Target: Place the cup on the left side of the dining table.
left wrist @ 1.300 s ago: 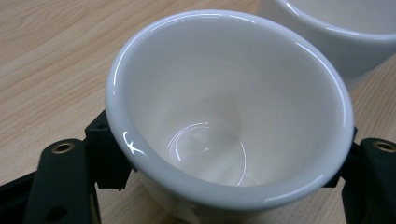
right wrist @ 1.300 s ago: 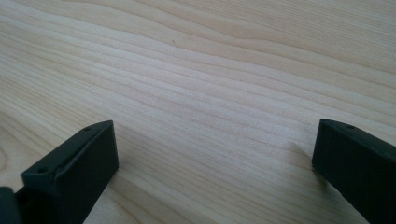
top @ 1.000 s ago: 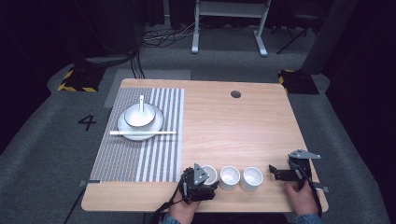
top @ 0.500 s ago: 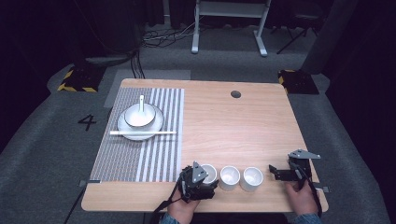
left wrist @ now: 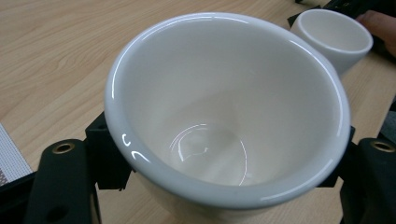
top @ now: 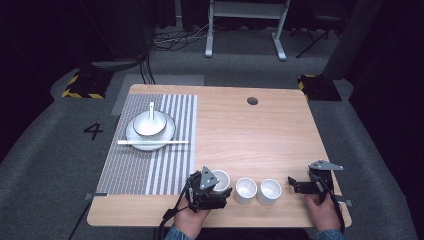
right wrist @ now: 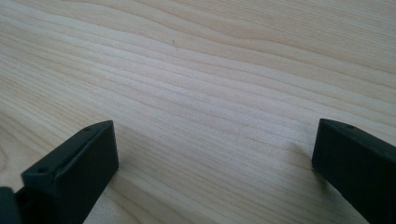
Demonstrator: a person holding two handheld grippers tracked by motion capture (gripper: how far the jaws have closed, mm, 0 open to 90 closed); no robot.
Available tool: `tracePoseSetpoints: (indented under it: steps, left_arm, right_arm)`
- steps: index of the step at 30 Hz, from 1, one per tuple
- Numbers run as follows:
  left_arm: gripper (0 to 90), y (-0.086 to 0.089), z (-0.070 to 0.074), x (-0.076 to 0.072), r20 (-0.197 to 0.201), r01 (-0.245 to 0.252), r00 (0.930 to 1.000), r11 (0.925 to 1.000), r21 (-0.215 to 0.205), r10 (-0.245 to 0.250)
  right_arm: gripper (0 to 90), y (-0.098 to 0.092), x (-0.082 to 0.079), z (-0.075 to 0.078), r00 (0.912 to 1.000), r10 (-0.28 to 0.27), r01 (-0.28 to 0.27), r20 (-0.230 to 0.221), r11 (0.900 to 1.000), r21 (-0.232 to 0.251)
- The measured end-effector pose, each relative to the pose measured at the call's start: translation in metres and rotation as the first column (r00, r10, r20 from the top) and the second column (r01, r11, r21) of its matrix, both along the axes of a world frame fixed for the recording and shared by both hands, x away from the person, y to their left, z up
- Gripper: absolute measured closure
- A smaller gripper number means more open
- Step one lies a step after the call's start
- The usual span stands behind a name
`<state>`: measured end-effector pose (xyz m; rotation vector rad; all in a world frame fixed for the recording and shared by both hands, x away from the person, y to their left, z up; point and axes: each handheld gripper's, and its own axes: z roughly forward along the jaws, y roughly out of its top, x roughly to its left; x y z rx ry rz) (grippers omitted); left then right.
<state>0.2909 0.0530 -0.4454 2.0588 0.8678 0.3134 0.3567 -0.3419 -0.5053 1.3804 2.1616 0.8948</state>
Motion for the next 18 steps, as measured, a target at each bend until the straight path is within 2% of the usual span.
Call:
tracePoseSetpoints:
  steps: [10, 18]
  left_arm:
    - [26.5, 0.002, 0.025, 0.002, 0.021, -0.001, 0.9998, 0.9997, 0.026, 0.0]
    - [26.5, 0.005, 0.036, 0.009, 0.027, -0.018, 0.9995, 0.9997, 0.013, 0.018]
  right_arm:
    - [0.3, 0.0, 0.0, 0.0, 1.0, 0.0, 0.0, 0.0, 1.0, 0.0]
    - [0.3, 0.0, 0.0, 0.0, 1.0, 0.0, 0.0, 0.0, 1.0, 0.0]
